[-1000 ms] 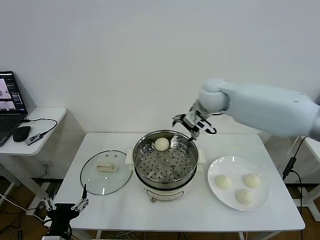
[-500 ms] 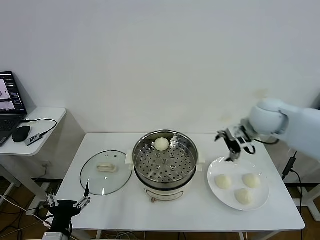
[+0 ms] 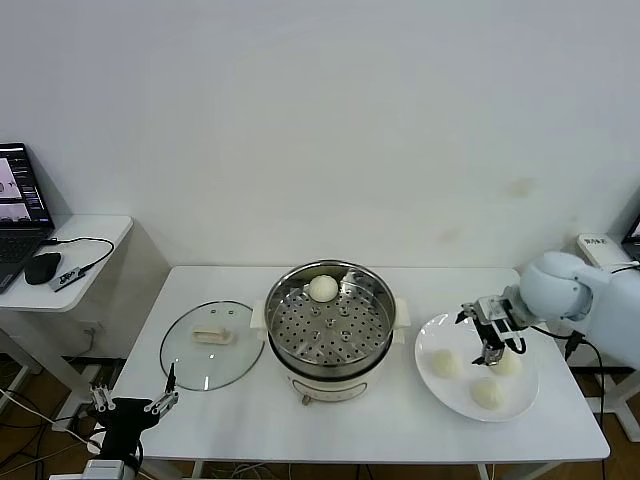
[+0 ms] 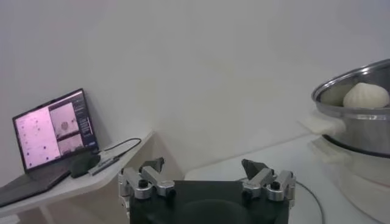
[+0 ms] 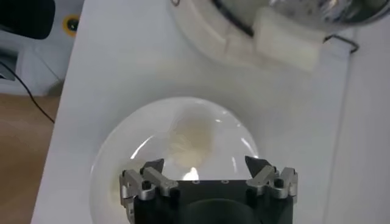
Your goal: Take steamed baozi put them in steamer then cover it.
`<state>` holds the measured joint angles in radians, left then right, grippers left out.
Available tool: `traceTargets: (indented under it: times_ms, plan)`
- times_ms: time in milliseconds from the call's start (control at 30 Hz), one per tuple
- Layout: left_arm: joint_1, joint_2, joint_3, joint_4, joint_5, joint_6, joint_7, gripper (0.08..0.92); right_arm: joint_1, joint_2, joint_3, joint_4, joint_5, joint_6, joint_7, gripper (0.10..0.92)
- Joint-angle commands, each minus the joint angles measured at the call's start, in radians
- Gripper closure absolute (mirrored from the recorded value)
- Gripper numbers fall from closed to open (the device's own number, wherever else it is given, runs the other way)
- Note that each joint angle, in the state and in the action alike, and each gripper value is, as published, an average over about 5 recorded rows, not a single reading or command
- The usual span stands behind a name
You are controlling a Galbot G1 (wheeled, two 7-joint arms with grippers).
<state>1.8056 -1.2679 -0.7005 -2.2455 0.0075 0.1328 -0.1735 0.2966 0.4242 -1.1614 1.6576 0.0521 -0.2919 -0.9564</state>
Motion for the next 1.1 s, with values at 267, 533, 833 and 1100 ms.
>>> traceTargets:
  times_ms: [267,533,833,1100]
  plan:
    - [0.013,-0.014,-0.011,0.009,0.005,0.001,0.0,0.177,-0.349,0.116,0.253,-0.218,-0.122,0.028,0.008,0.203]
    - [0.012,-0.018,-0.011,0.012,0.006,0.001,-0.001,0.177,-0.364,0.173,0.256,-0.255,-0.126,0.035,0.008,0.203]
    - [0.006,-0.015,-0.011,0.019,0.004,0.001,-0.001,0.177,-0.362,0.228,0.258,-0.292,-0.134,0.033,0.021,0.203]
    - [0.003,-0.017,-0.01,0.023,0.004,0.0,-0.001,0.177,-0.361,0.246,0.254,-0.298,-0.139,0.017,0.017,0.248]
